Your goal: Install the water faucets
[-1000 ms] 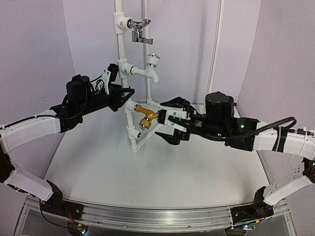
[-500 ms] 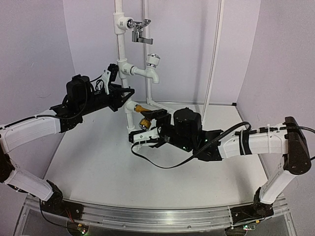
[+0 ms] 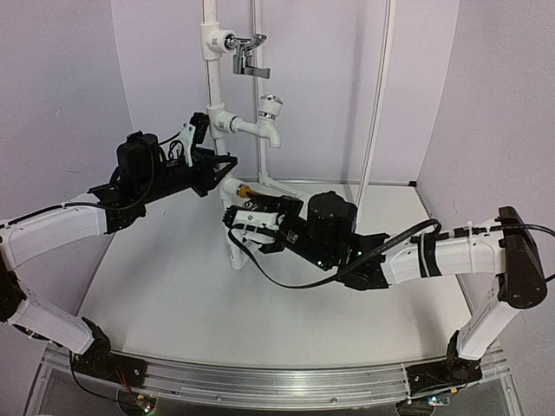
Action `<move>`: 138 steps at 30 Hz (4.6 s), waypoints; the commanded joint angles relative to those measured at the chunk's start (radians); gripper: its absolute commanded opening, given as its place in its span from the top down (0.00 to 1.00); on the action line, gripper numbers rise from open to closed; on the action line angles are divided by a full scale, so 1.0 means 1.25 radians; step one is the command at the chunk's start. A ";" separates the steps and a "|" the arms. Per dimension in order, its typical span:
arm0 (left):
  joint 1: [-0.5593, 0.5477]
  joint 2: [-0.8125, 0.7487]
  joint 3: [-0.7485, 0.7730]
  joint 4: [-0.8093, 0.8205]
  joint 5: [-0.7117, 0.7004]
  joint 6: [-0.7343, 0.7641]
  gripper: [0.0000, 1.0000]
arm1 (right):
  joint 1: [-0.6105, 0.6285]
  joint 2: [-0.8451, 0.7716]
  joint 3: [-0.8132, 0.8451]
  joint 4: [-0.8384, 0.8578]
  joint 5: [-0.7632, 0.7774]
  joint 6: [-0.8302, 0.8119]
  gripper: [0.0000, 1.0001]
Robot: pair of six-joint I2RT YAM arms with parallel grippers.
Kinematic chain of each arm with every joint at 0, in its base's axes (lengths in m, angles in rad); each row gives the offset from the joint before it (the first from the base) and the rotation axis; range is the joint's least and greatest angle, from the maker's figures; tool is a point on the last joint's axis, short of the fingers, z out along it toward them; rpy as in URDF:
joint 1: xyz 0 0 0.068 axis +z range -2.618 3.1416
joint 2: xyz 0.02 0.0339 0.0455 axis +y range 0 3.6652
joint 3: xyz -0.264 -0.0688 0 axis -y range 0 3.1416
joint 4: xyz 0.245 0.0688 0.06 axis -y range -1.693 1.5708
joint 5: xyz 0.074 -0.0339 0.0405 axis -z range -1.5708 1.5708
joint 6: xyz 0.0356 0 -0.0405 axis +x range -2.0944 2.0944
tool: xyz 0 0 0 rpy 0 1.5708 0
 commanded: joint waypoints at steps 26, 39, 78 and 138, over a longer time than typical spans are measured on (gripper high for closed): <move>-0.013 0.004 -0.031 -0.177 0.086 -0.122 1.00 | -0.260 -0.071 -0.040 -0.056 -0.134 1.558 0.90; -0.012 0.005 -0.032 -0.177 0.080 -0.121 1.00 | -0.419 0.048 -0.096 -0.058 -0.364 1.945 0.78; -0.010 0.026 -0.029 -0.177 0.085 -0.122 1.00 | -0.309 -0.242 -0.067 -0.288 -0.565 0.219 0.02; -0.008 0.012 -0.029 -0.180 0.085 -0.119 1.00 | -0.210 -0.317 -0.185 -0.219 -0.360 0.429 0.02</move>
